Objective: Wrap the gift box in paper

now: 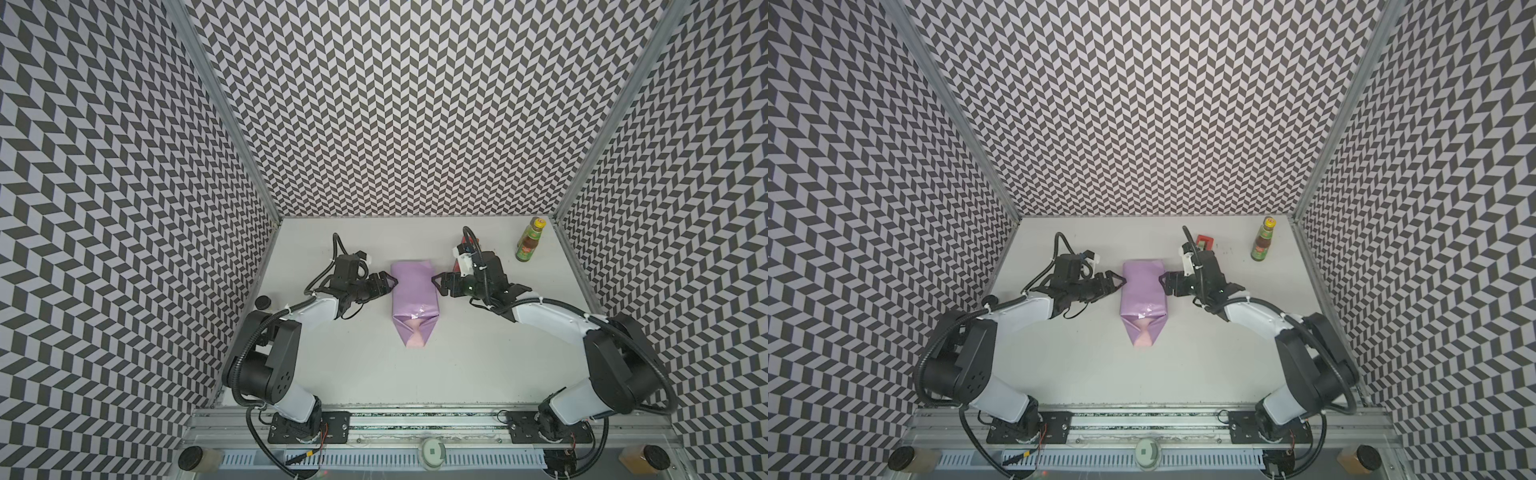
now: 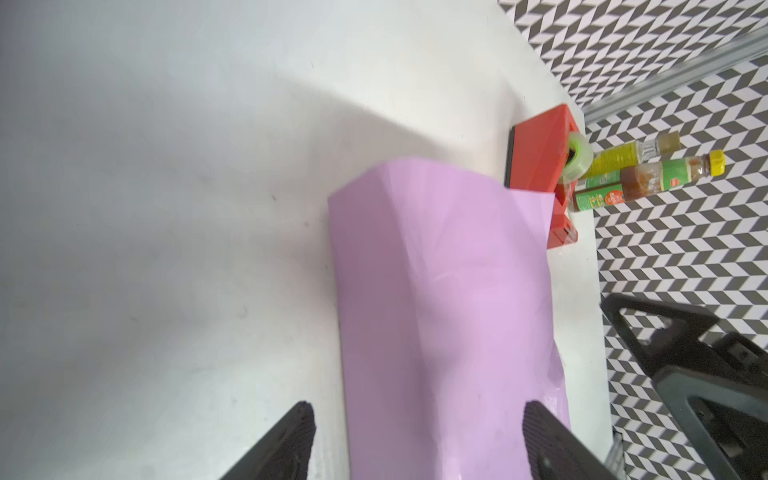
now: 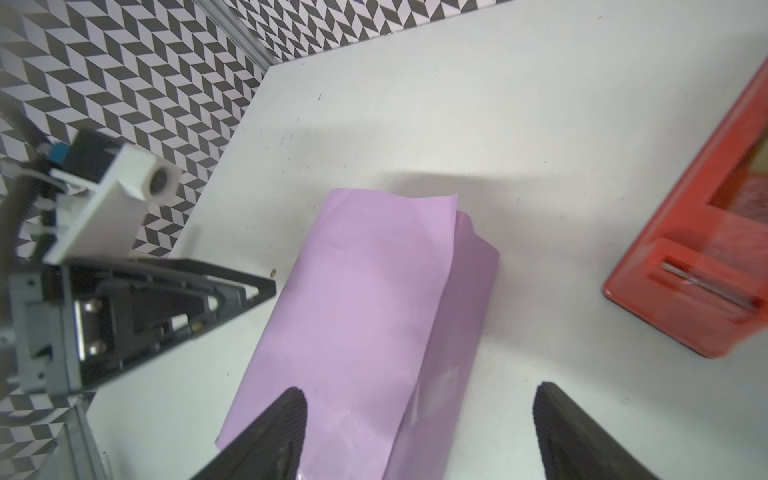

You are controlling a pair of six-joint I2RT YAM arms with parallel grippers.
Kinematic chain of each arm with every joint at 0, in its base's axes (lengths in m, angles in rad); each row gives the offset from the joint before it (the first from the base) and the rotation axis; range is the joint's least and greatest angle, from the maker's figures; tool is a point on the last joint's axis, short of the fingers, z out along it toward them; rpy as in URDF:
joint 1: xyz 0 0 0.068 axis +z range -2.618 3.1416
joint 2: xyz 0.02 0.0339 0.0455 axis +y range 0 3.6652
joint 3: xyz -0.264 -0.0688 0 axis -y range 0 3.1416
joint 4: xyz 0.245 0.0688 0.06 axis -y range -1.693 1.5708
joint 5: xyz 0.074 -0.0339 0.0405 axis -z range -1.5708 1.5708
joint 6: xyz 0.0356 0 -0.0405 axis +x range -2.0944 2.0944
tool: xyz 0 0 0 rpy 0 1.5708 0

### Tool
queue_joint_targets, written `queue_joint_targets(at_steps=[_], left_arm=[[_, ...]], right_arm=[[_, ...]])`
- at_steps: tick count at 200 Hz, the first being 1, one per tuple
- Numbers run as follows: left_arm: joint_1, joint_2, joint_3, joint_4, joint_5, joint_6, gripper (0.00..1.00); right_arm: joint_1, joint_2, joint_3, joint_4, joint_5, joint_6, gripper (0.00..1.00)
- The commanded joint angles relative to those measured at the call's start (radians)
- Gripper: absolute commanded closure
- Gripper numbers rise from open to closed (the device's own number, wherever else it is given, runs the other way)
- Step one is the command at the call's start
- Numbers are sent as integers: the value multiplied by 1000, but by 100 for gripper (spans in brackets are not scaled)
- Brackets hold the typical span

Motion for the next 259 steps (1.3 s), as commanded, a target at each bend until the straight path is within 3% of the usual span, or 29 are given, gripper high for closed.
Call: queue_joint_targets(at_steps=[1, 25, 49, 60, 86, 112, 178, 231, 259], left_arm=[[-7, 0, 146, -76, -72, 153, 21], [-17, 132, 352, -226, -53, 226, 25], [-16, 202, 456, -269, -63, 259, 27], [-8, 226, 496, -316, -70, 257, 25], [37, 190, 354, -187, 22, 147, 20], [31, 239, 311, -130, 143, 73, 19], [18, 344, 337, -66, 173, 18, 25], [15, 380, 341, -26, 181, -4, 32], [30, 348, 337, -21, 175, -1, 26]], right_arm=[[28, -90, -104, -34, -14, -71, 14], [69, -142, -180, 1, -35, -57, 14], [70, -121, -170, 22, -38, 2, 16], [59, -98, -158, 48, 15, 61, 16], [-40, 20, -65, 137, -105, 130, 17], [-66, 192, 124, 71, -160, 127, 20], [-66, 471, 366, 50, -196, 137, 27], [-67, 535, 398, 56, -215, 128, 37], [-77, 495, 382, 41, -193, 87, 33]])
